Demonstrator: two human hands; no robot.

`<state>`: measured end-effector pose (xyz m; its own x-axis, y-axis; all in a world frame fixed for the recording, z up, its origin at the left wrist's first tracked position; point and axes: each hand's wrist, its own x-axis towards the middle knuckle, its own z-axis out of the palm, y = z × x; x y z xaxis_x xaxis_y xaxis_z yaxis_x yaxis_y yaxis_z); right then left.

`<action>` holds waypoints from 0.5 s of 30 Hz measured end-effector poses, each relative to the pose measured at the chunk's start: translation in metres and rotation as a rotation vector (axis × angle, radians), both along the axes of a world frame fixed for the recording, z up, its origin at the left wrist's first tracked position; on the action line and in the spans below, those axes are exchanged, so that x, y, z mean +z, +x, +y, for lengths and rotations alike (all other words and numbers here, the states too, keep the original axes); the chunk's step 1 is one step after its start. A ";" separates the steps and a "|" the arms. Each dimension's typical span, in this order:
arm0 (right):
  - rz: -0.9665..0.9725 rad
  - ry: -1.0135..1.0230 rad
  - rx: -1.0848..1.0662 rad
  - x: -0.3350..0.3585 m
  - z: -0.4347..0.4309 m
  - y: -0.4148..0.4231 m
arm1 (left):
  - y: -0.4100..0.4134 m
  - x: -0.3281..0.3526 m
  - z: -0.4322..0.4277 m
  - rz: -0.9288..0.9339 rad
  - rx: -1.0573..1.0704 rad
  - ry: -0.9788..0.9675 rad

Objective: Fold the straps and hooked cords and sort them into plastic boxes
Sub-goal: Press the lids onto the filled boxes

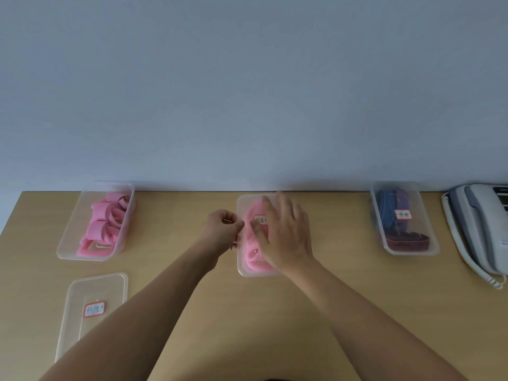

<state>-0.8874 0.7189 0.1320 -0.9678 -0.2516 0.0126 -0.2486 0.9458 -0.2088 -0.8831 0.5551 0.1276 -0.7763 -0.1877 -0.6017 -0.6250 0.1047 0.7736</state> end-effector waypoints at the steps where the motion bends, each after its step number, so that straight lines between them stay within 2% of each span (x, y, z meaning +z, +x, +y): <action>1: -0.038 0.010 -0.014 -0.002 0.002 -0.005 | 0.001 0.000 0.000 0.003 -0.002 0.000; 4: -0.136 0.002 0.020 -0.014 0.005 -0.010 | 0.003 0.001 0.000 0.013 -0.008 -0.011; 10: -0.166 0.062 0.040 -0.020 0.004 -0.014 | 0.005 0.004 0.003 0.074 -0.033 -0.125; 13: -0.159 0.060 0.040 -0.018 0.004 -0.012 | 0.002 0.007 0.001 0.184 -0.228 -0.325; 15: -0.160 0.044 0.026 -0.017 0.004 -0.011 | -0.002 0.010 0.001 0.187 -0.305 -0.338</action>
<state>-0.8989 0.7231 0.1150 -0.9496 -0.2738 -0.1524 -0.2404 0.9485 -0.2064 -0.8855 0.5558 0.1380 -0.9153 -0.0955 -0.3912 -0.3801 0.5258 0.7610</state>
